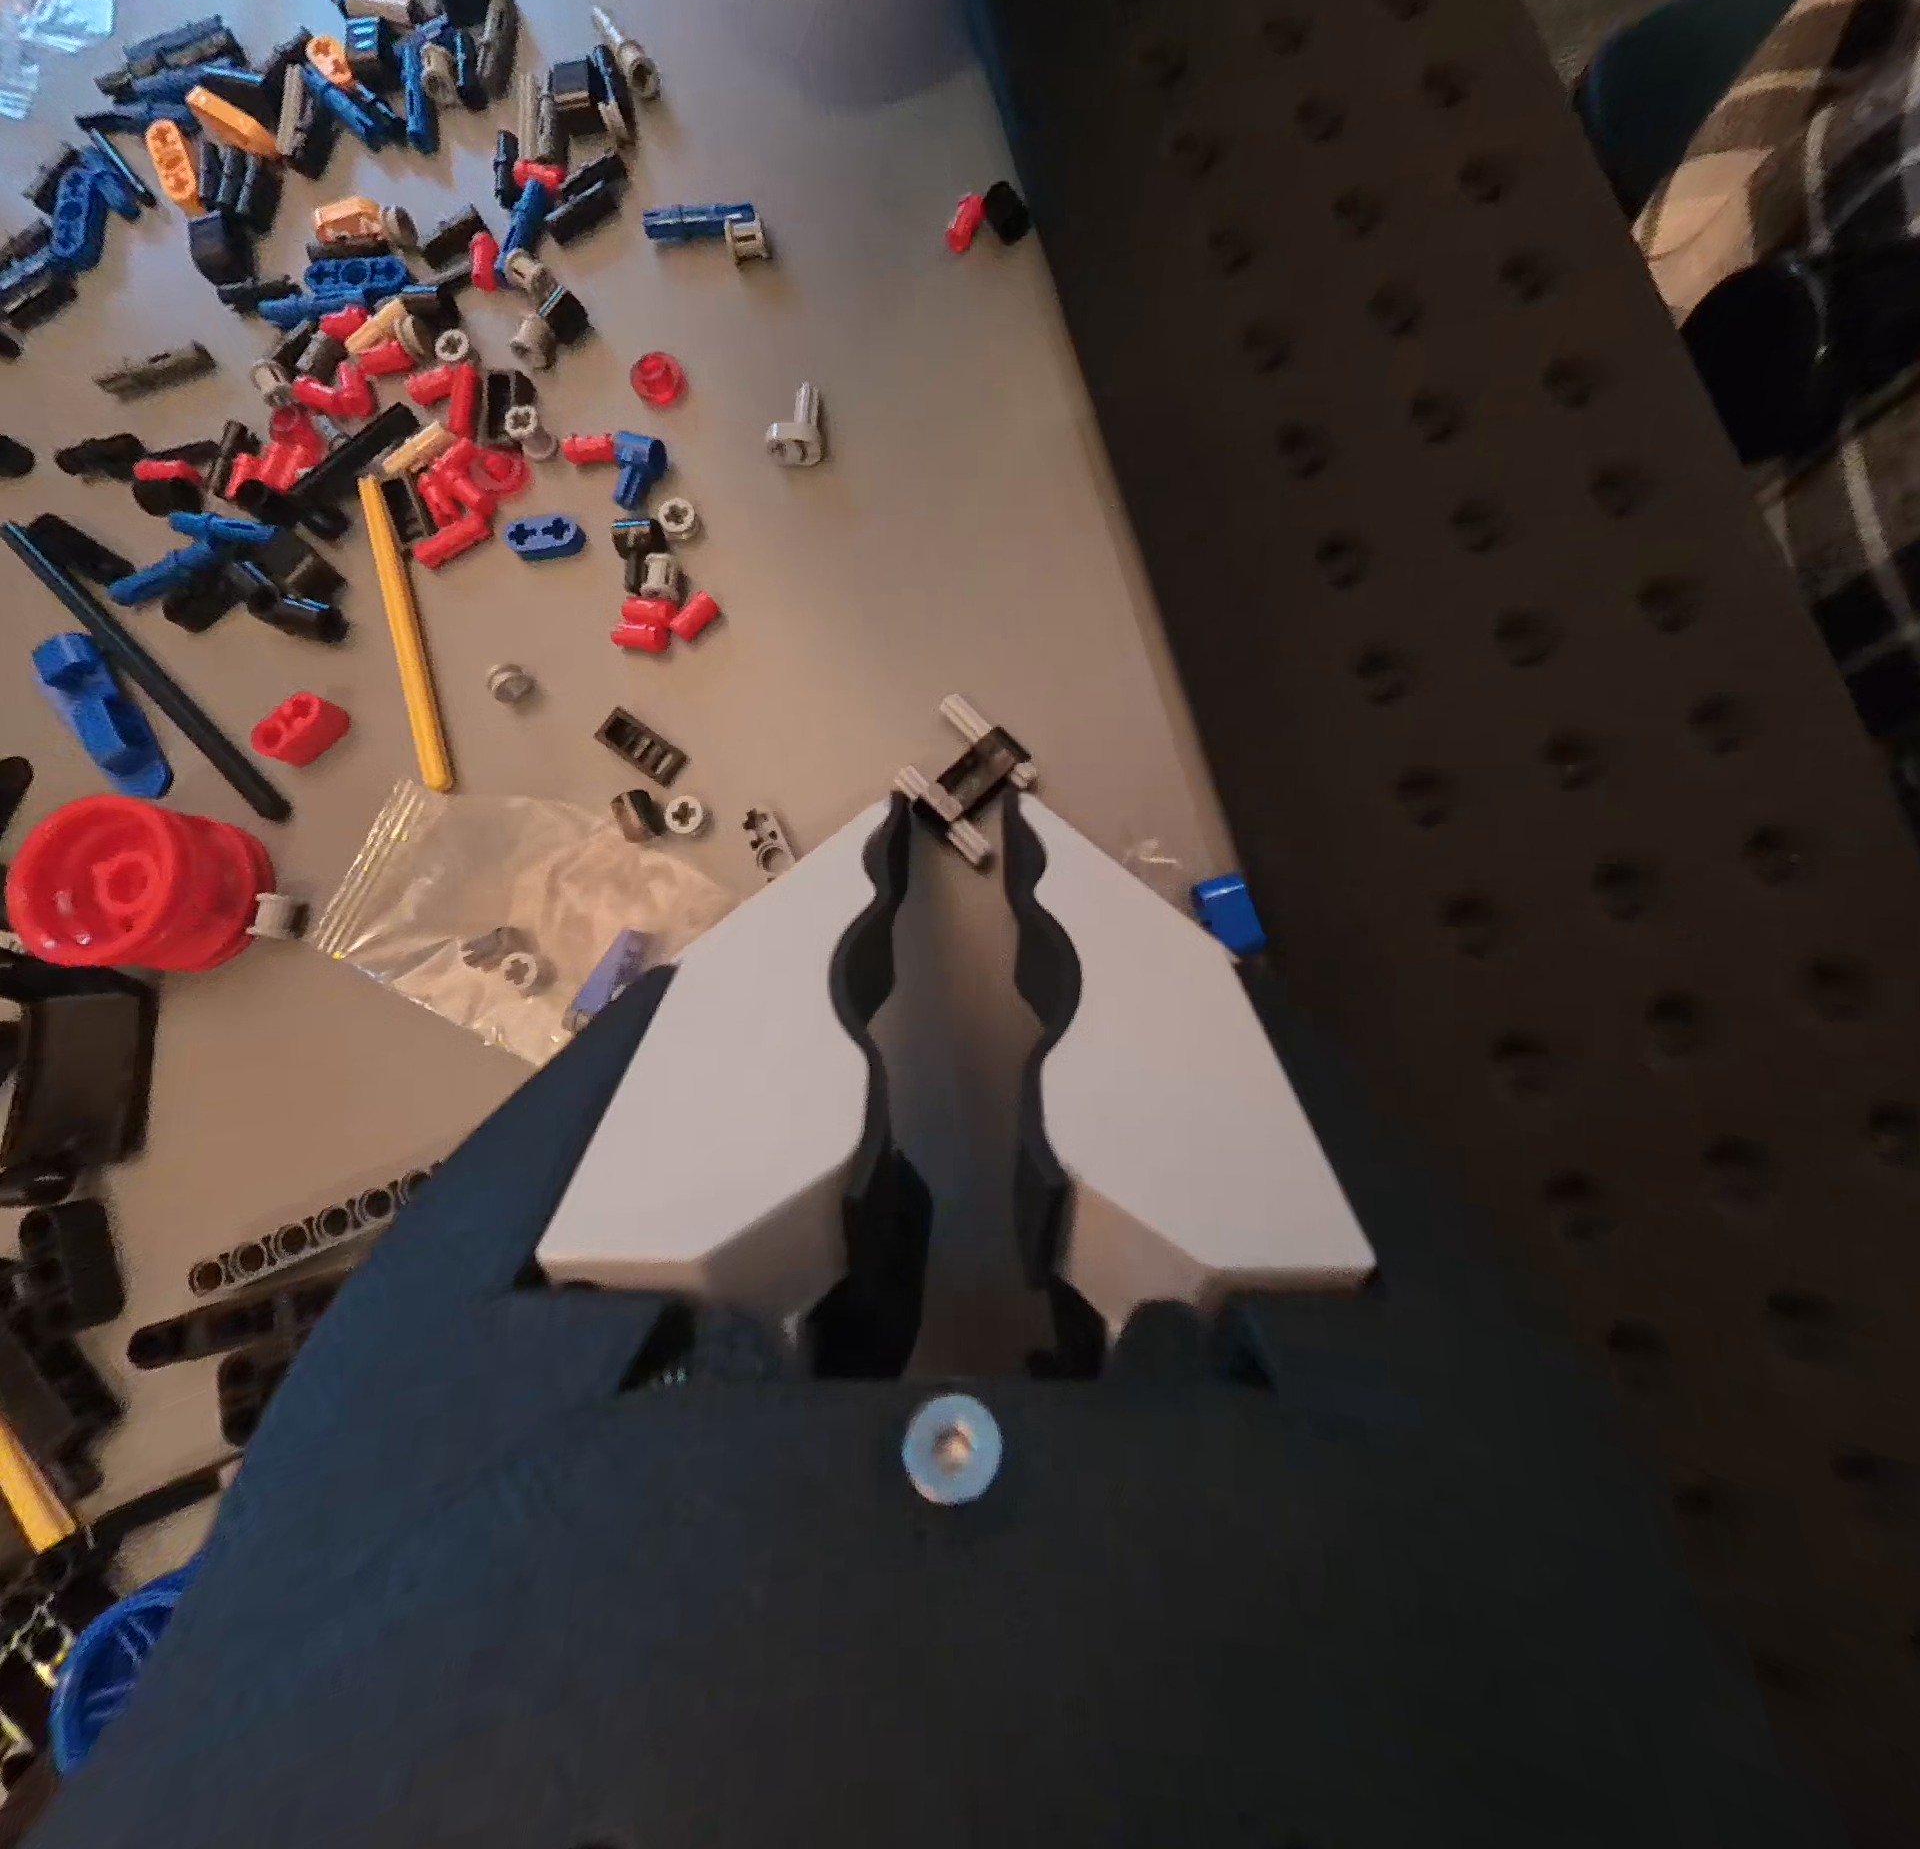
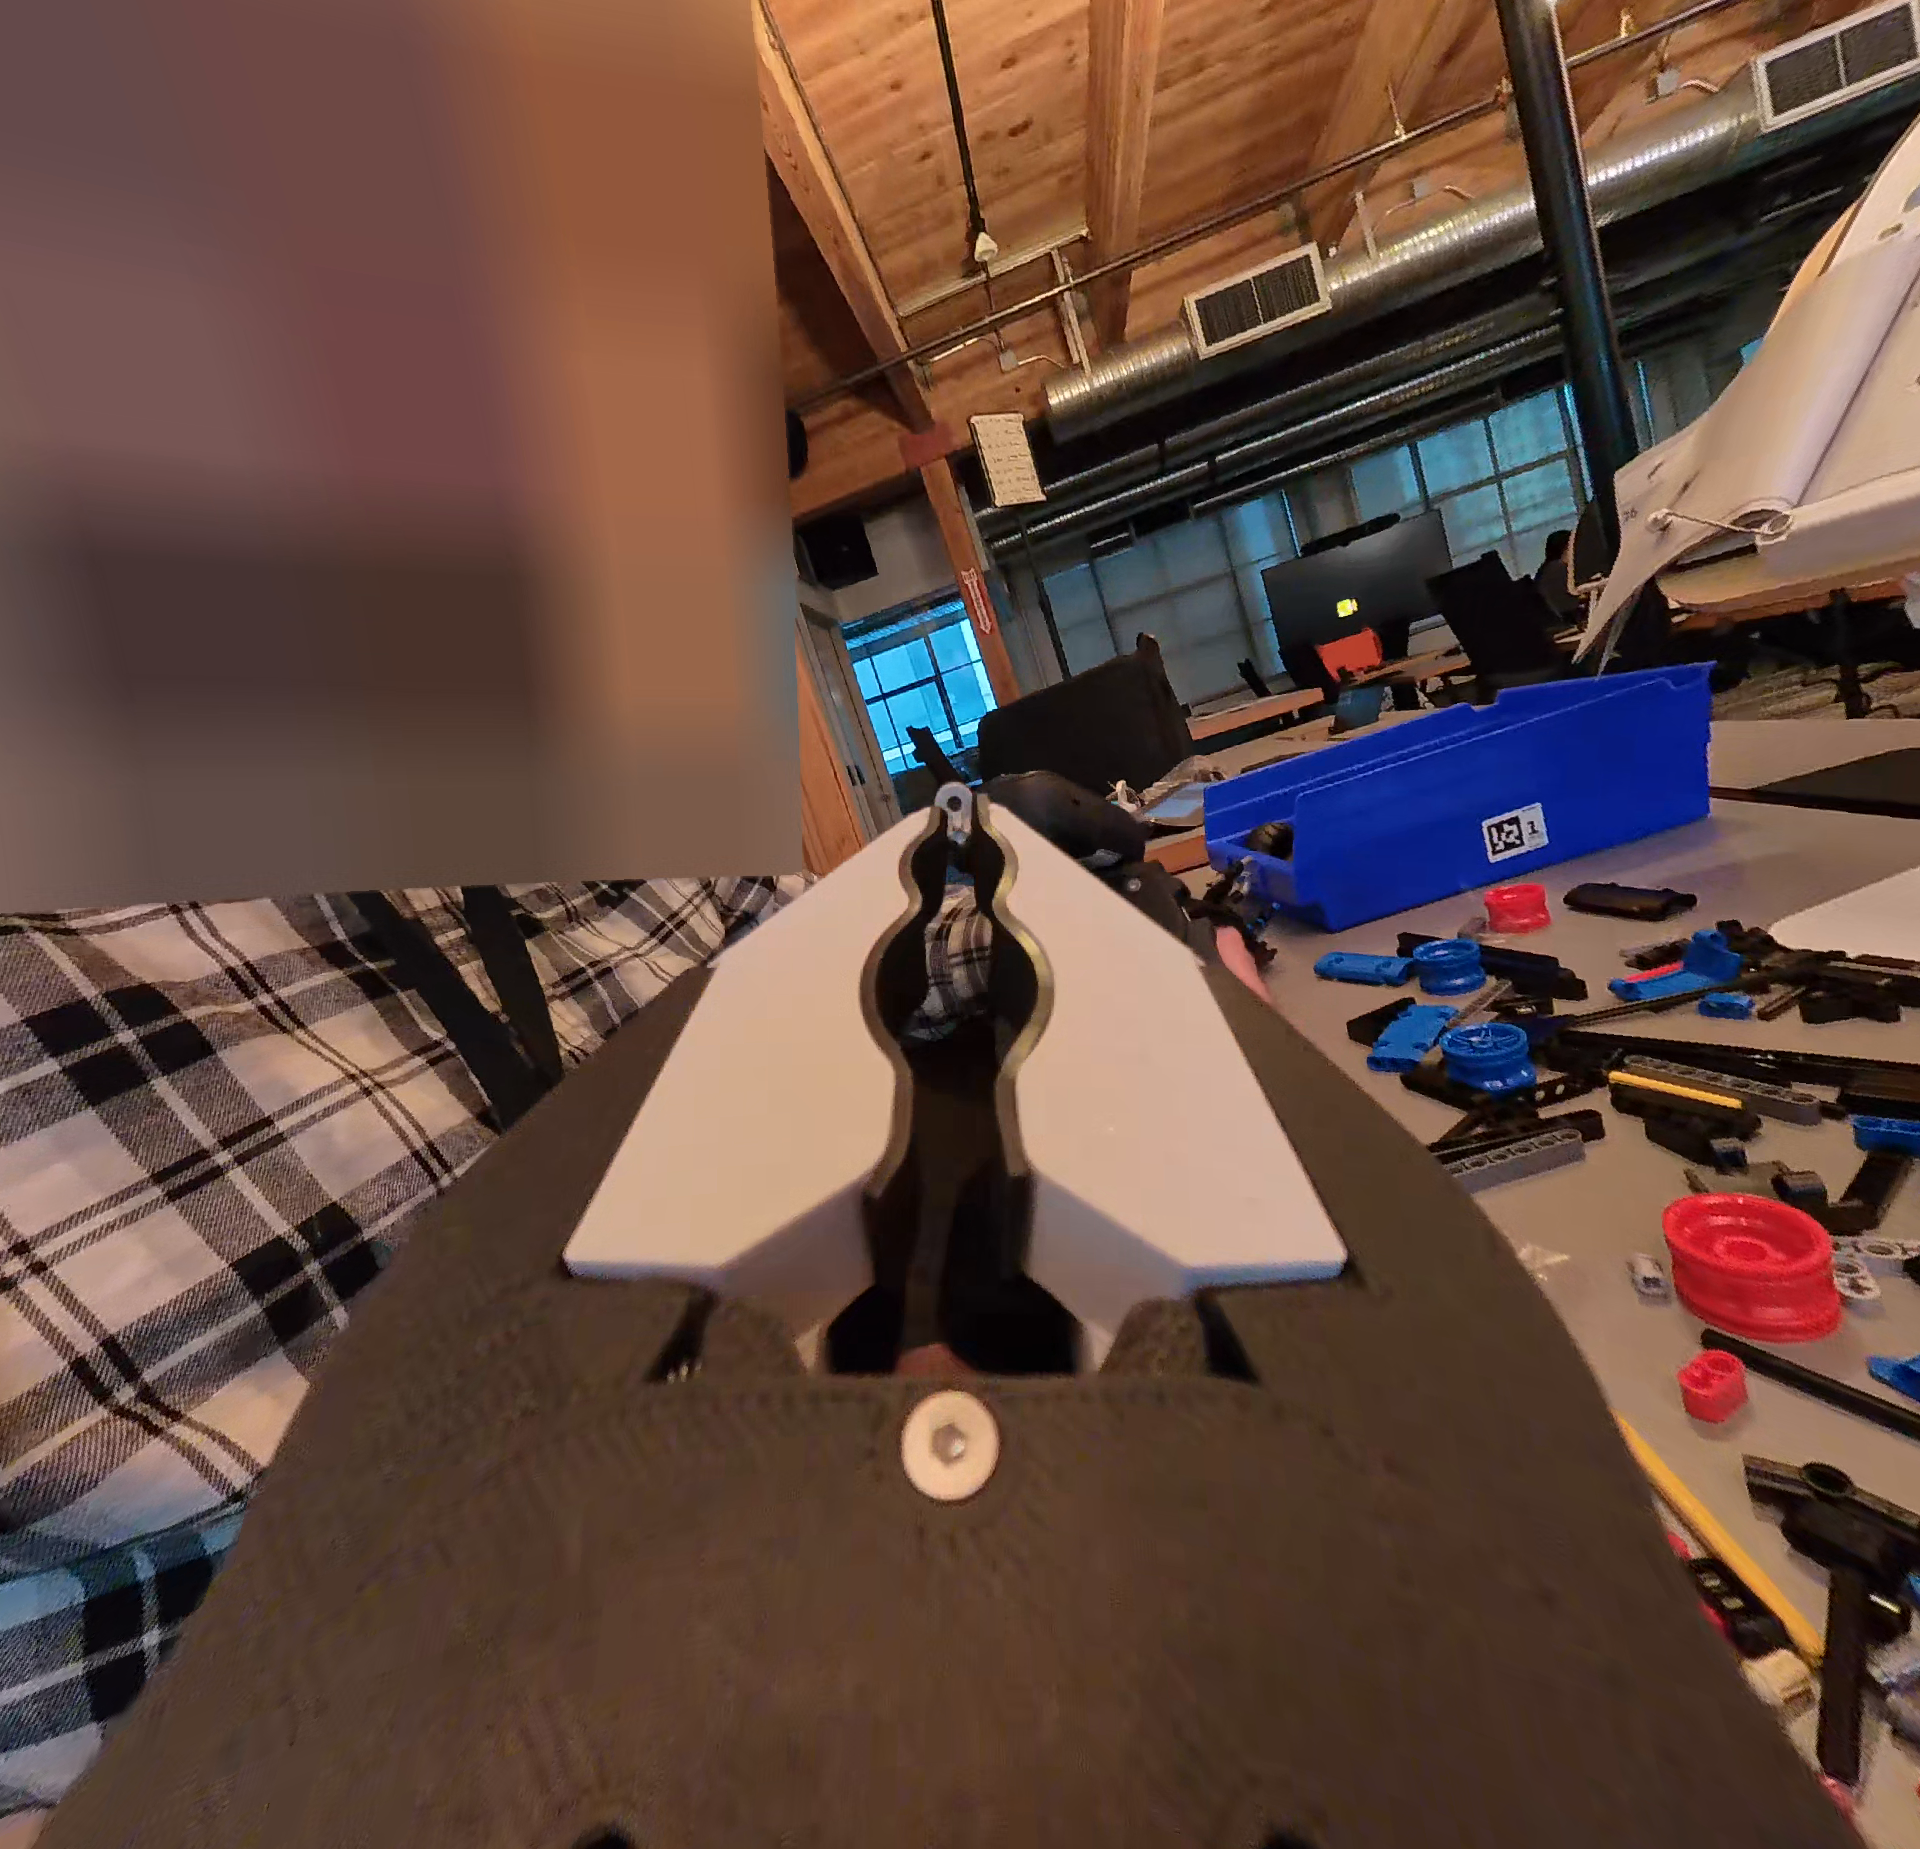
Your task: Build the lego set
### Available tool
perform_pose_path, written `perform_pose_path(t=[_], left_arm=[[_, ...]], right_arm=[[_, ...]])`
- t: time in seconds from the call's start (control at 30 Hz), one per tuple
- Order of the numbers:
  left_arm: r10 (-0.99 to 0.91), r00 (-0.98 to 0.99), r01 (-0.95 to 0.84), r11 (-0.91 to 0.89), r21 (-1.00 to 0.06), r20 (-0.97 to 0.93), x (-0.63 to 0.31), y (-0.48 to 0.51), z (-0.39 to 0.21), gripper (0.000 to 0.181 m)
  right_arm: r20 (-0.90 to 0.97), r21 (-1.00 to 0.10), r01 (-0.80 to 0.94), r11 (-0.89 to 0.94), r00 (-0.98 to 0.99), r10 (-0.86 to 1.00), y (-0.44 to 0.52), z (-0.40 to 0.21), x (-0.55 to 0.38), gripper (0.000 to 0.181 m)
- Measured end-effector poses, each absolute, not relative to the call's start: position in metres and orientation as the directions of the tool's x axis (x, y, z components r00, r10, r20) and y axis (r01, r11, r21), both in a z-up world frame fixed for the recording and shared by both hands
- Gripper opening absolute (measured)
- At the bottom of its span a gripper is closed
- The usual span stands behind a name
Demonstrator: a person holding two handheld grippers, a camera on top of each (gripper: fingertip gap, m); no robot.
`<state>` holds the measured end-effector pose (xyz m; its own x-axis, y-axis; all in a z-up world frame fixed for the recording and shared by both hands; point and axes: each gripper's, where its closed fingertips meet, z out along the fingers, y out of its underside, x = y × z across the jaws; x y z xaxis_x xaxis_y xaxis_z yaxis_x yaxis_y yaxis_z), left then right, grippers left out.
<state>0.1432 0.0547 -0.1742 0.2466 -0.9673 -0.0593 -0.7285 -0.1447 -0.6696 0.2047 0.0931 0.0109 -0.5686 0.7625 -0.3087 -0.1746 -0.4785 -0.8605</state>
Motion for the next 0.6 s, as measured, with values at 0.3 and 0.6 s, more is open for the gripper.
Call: perform_pose_path(t=[0.3,0.6], left_arm=[[-0.974,0.177,-0.762,-0.047,-0.646,-0.139,0.13,0.055,-0.166,0.039],[-0.979,0.154,-0.773,-0.034,-0.634,-0.135,0.144,0.051,-0.174,0.015]], right_arm=[[-0.298,-0.871,-0.168,-0.462,-0.568,0.767,0.092,0.007,0.204,0.003],[-0.276,-0.901,-0.142,-0.41,-0.543,0.793,0.087,-0.001,0.2,0.003]])
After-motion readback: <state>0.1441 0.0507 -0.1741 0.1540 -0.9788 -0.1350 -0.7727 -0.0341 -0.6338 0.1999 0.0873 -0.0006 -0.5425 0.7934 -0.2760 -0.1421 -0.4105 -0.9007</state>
